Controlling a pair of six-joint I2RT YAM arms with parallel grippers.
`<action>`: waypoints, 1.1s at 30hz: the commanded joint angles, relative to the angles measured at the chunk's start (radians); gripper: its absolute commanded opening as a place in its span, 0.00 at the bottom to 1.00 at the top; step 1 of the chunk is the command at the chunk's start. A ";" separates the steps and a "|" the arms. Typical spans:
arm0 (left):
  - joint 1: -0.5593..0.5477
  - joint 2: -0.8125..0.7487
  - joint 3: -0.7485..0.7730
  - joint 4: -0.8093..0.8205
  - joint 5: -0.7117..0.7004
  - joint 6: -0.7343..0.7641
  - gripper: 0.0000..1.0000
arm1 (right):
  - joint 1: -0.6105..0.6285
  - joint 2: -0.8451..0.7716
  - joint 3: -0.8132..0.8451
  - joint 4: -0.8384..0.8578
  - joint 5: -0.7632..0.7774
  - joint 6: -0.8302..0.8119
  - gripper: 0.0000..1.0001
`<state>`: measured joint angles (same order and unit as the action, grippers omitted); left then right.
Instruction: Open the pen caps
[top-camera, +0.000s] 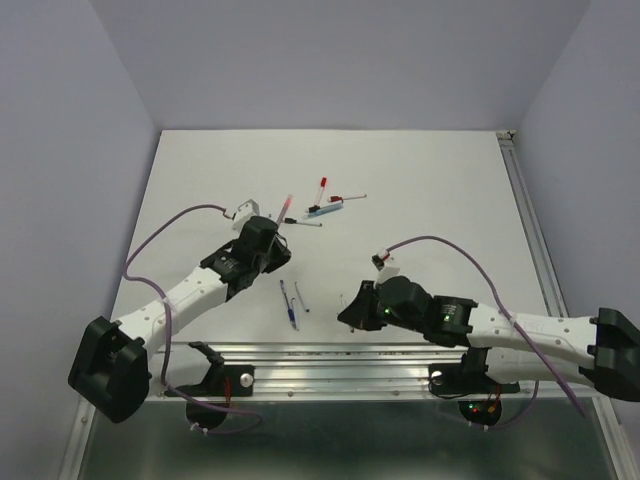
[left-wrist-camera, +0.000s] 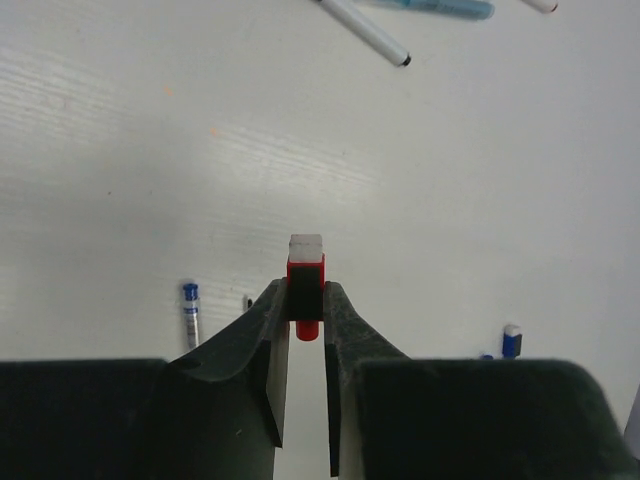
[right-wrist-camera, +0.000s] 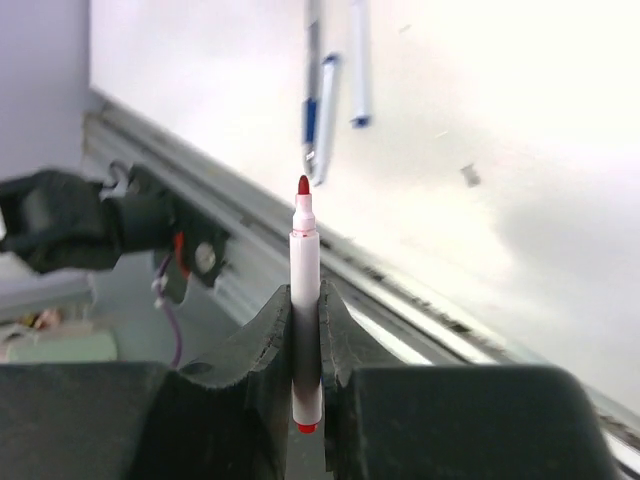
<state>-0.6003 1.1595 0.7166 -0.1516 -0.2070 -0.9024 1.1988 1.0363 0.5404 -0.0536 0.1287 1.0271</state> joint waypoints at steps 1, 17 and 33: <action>0.000 -0.075 -0.055 -0.048 0.046 0.037 0.00 | -0.056 -0.048 0.016 -0.178 0.124 -0.028 0.01; -0.015 -0.146 -0.131 -0.069 0.107 0.046 0.00 | -0.180 0.157 0.076 -0.006 -0.023 -0.213 0.06; -0.019 -0.192 -0.152 -0.086 0.089 0.031 0.00 | -0.179 0.622 0.340 0.116 -0.235 -0.311 0.24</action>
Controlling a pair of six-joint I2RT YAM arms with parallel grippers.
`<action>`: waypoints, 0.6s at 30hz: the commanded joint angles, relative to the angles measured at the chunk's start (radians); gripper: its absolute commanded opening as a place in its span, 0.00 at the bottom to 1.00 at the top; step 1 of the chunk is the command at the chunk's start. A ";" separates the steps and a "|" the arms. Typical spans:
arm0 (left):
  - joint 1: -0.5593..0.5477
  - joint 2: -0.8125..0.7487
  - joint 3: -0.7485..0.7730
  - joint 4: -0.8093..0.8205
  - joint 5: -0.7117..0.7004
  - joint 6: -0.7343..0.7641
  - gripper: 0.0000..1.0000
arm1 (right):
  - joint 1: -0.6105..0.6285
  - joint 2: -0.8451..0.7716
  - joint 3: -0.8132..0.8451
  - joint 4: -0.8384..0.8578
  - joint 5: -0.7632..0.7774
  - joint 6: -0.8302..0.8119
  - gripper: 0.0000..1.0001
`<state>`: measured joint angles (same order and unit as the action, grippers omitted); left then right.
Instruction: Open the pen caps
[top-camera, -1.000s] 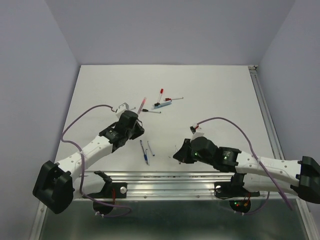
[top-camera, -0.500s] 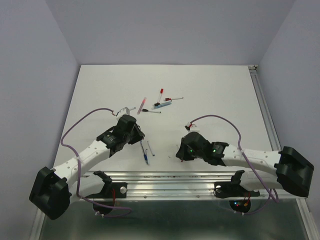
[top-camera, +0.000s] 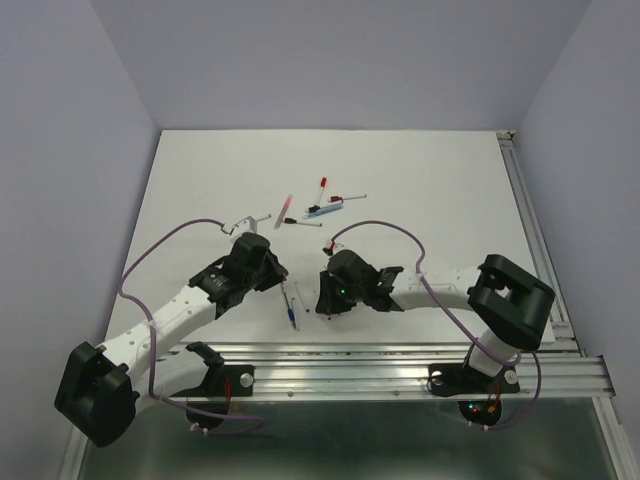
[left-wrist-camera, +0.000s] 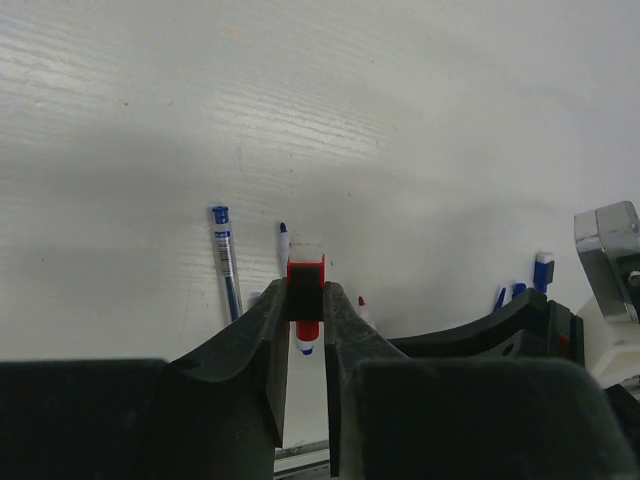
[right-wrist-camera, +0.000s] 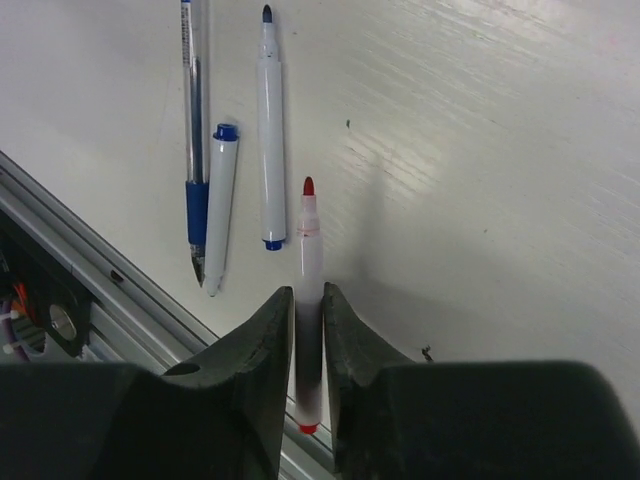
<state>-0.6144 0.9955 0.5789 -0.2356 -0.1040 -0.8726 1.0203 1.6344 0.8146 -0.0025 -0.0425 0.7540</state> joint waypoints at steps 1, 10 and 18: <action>-0.004 -0.031 -0.014 -0.002 -0.014 0.003 0.00 | 0.000 0.028 0.069 0.067 -0.068 -0.038 0.27; -0.004 -0.020 0.002 0.001 0.003 0.007 0.00 | -0.002 0.007 0.071 0.056 -0.063 -0.032 0.47; -0.019 0.009 0.004 0.057 0.062 0.015 0.00 | 0.000 -0.188 0.011 -0.070 0.142 0.031 0.74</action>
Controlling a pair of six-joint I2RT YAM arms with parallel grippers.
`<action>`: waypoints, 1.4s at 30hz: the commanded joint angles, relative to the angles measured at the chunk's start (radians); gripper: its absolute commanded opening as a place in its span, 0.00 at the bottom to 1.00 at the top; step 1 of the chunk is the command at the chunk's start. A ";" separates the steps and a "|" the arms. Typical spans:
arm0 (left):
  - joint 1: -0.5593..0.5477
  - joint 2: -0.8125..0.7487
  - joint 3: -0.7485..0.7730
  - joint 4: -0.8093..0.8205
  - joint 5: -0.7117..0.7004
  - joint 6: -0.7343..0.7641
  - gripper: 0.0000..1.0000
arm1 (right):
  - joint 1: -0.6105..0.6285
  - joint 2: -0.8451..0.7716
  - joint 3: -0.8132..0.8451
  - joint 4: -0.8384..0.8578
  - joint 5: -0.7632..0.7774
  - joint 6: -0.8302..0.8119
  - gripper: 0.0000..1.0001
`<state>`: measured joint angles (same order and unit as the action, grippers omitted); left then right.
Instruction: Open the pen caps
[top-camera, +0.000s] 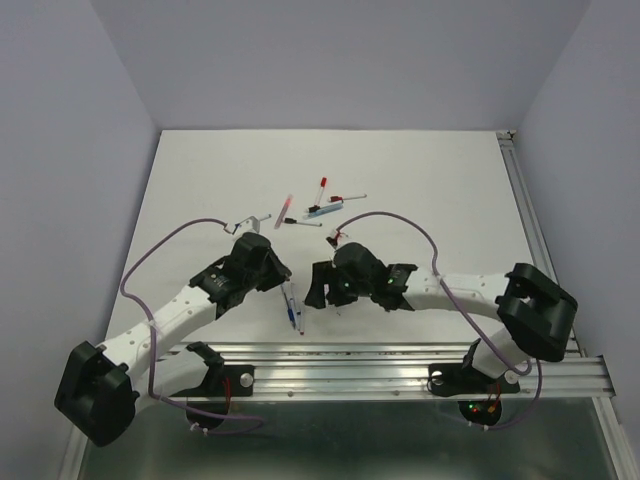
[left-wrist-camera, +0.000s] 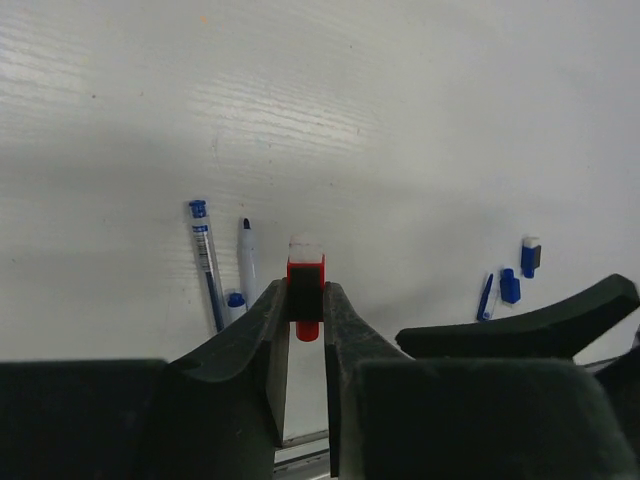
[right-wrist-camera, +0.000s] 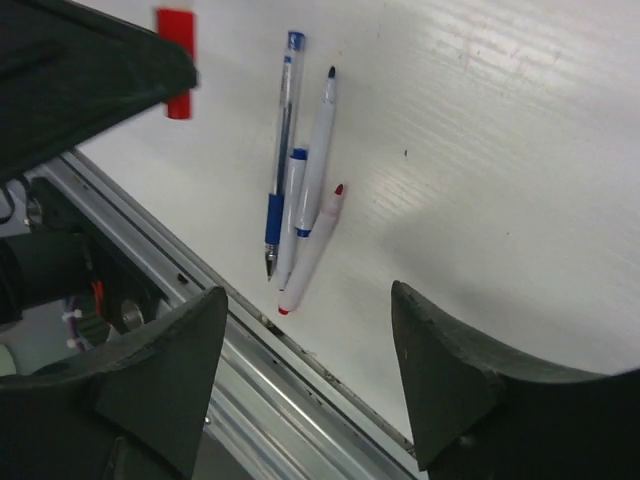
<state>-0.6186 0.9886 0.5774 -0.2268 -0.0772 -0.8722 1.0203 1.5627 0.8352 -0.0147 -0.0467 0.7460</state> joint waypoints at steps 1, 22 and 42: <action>-0.024 0.027 0.007 0.058 0.040 0.015 0.00 | 0.000 -0.175 -0.013 -0.091 0.189 0.058 0.83; -0.377 0.668 0.378 0.219 0.128 0.016 0.06 | 0.000 -0.782 -0.189 -0.580 0.760 0.475 1.00; -0.426 0.754 0.530 0.189 0.206 0.111 0.76 | 0.000 -0.885 -0.222 -0.631 0.783 0.481 1.00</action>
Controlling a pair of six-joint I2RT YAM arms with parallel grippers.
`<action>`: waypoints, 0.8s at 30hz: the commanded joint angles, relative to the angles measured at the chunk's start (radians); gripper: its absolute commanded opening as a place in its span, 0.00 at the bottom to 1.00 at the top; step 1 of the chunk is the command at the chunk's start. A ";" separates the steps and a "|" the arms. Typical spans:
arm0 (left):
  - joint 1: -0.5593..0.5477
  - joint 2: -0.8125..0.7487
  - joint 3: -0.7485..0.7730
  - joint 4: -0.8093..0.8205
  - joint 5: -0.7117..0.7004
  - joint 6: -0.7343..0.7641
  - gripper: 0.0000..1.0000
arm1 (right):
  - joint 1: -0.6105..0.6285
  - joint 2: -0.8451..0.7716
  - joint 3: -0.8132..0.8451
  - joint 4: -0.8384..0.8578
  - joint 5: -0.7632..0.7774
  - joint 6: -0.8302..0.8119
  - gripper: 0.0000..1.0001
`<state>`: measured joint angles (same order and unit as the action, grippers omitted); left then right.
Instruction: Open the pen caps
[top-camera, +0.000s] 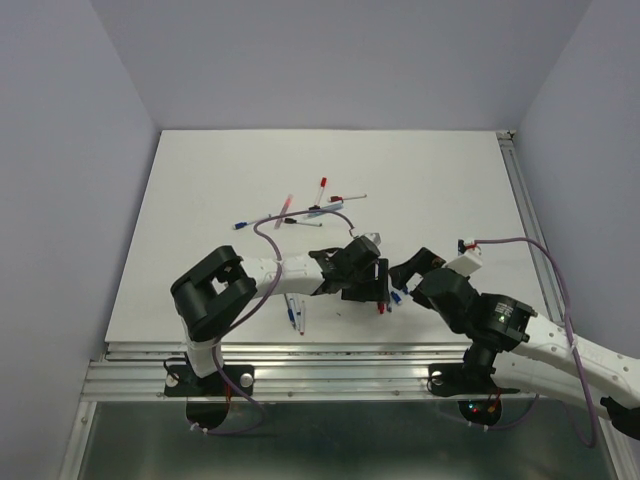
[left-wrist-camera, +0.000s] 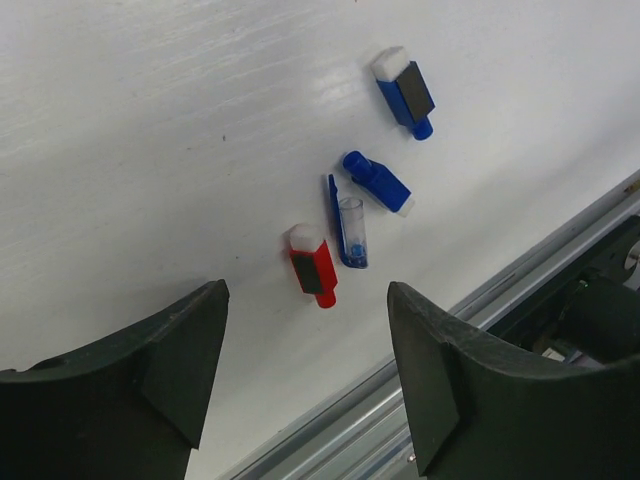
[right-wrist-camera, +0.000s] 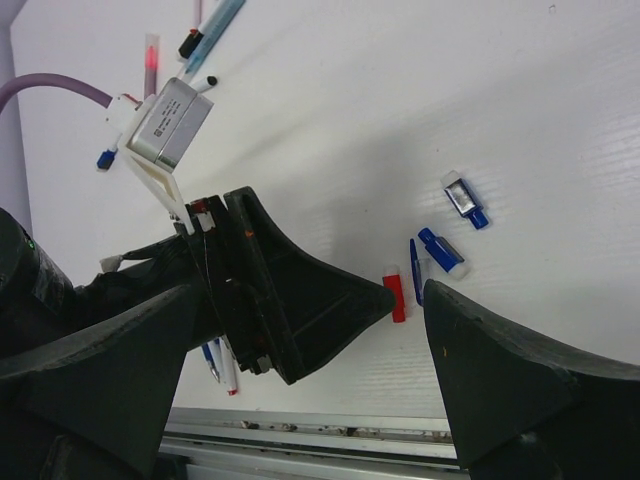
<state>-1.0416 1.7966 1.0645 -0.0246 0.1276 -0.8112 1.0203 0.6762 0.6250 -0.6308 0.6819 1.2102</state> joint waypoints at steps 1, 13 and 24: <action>-0.005 -0.069 0.049 -0.035 -0.023 0.055 0.77 | 0.000 0.002 -0.011 -0.014 0.054 0.015 1.00; 0.219 -0.271 0.009 -0.179 -0.249 0.208 0.99 | 0.000 -0.015 -0.010 -0.012 0.064 -0.011 1.00; 0.722 -0.250 0.061 -0.038 -0.094 0.750 0.99 | 0.000 0.008 -0.018 0.043 0.027 -0.096 1.00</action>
<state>-0.4118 1.5070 1.0756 -0.1024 -0.0628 -0.2638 1.0203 0.6811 0.6250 -0.6312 0.6899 1.1538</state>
